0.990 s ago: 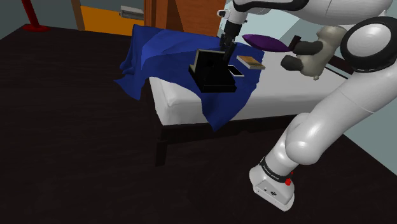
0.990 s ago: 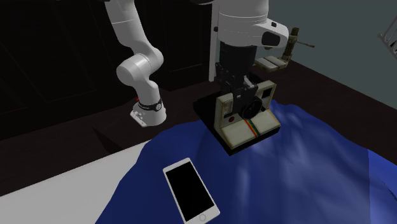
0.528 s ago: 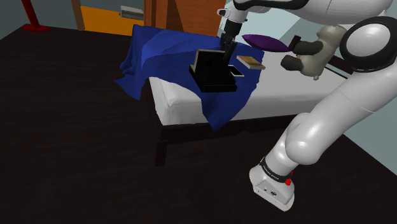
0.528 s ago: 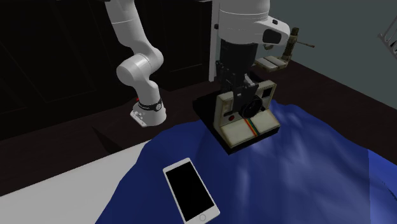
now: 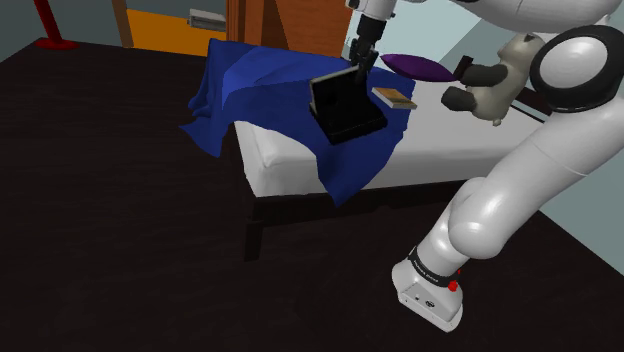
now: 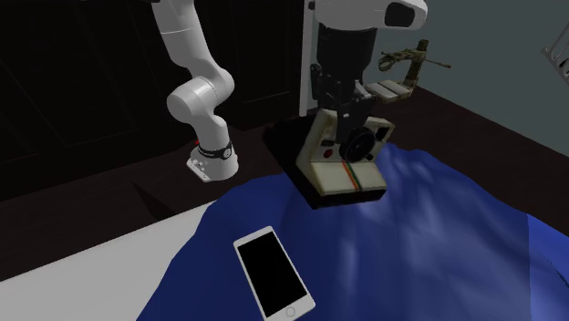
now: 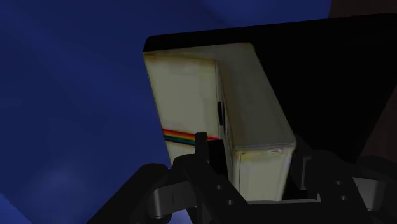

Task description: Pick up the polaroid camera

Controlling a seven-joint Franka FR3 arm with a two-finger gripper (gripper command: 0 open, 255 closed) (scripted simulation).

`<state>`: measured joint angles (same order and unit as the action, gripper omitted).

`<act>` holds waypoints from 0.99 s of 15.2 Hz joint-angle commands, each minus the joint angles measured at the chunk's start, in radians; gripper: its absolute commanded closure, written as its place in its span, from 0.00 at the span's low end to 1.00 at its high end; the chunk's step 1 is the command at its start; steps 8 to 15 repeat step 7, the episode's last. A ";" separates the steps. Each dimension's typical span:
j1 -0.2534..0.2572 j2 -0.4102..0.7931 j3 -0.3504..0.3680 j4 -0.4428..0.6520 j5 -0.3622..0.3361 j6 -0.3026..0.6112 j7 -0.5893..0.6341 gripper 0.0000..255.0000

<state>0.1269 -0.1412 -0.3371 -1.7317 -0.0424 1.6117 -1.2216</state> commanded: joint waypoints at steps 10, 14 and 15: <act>0.001 0.027 -0.002 0.118 0.009 -0.088 -0.006 1.00; 0.001 0.027 -0.002 0.118 0.009 -0.088 -0.006 1.00; 0.001 0.027 -0.002 0.118 0.009 -0.088 -0.006 1.00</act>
